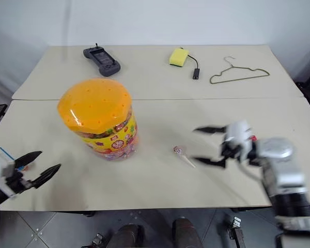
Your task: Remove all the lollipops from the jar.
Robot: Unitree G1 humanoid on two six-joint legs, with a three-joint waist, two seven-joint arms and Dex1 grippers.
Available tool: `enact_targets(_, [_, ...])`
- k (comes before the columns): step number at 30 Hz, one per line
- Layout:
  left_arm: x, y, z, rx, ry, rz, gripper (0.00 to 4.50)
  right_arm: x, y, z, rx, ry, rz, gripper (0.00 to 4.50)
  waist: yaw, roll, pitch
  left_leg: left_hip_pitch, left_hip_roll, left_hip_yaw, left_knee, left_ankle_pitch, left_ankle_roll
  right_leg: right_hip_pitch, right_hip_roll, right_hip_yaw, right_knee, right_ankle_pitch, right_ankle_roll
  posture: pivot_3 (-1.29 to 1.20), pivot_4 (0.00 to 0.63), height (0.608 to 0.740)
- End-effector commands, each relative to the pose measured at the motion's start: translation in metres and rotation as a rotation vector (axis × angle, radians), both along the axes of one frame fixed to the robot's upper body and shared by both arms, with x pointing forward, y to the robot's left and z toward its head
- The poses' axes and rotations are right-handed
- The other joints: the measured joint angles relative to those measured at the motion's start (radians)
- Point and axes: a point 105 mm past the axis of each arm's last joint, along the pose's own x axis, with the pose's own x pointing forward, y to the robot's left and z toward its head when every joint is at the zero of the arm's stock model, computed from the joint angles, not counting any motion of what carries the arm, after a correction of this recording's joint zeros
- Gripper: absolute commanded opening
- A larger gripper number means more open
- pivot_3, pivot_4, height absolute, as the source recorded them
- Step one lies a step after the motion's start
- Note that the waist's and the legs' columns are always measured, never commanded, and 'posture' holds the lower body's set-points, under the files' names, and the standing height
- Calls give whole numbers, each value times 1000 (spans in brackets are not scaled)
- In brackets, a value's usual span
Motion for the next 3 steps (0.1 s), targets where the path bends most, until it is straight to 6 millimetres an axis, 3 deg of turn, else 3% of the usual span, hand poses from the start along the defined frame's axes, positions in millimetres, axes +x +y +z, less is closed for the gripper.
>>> enact_targets(1, [4, -8, 10, 96, -83, 23, 4343, 11, -11, 2, -3, -71, -93, 4485, 12, 1, 0, 0, -1, 1, 1, 0, 1, 0, -1, 1, 0, 1, 1, 0, 150, 740])
enact_targets(3, [9, -9, 10, 108, -88, 32, 4343, 16, -18, -6, -7, -92, -148, 4485, 15, 1, 0, 0, -2, 1, 3, 0, 2, 1, -2, 1, -1, 2, 3, 0, 150, 740])
